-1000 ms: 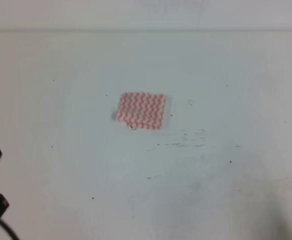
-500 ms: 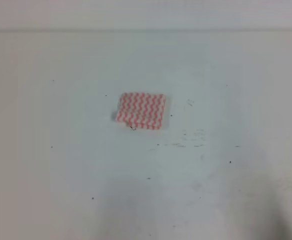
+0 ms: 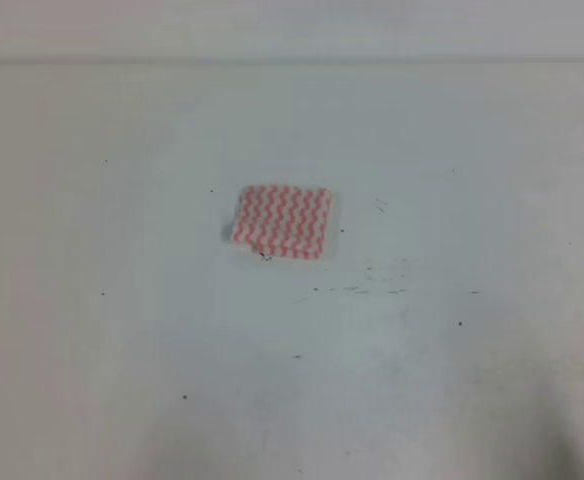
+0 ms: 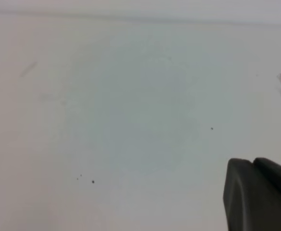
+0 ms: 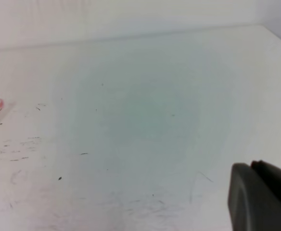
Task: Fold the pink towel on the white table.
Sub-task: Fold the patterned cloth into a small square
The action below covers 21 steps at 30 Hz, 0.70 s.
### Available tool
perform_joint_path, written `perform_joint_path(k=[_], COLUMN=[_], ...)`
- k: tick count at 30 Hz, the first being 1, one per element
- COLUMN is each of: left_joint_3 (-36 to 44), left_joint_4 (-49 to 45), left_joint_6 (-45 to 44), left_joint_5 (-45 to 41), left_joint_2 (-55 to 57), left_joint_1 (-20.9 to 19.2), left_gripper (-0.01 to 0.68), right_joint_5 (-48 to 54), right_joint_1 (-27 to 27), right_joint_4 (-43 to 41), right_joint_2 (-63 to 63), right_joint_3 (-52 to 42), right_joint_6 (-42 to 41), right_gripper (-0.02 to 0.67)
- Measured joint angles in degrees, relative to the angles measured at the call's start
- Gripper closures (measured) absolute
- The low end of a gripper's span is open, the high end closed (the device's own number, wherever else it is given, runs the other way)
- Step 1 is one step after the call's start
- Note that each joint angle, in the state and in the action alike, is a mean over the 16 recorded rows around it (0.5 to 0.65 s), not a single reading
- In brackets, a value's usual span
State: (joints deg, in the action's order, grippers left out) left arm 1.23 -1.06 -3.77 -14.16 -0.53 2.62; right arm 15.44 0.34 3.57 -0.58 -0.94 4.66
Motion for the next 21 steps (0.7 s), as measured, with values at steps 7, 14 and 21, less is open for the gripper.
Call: perform_joint_path(k=[7, 14, 21], left_joint_3=[0.17, 0.17, 0.14], left_joint_4=[-0.16, -0.26, -0.33], left_joint_6=[0.12, 0.14, 0.2], left_joint_5=[-3.38, -3.64, -3.65], left_joint_2=[-1.2, -1.28, -1.15], left_joint_1=[-0.06, -0.32, -0.55], left_gripper=[0.674, 0.674, 0.674], right_joint_5=[0.06, 0.19, -0.04], right_joint_1=[0.0, 0.0, 0.0], right_joint_4=[0.0, 0.04, -0.01], right_joint_2=[-0.06, 0.06, -0.02], right_joint_3=[0.0, 0.14, -0.02], right_joint_6=[0.0, 0.01, 0.0], right_gripper=[0.667, 0.667, 0.667])
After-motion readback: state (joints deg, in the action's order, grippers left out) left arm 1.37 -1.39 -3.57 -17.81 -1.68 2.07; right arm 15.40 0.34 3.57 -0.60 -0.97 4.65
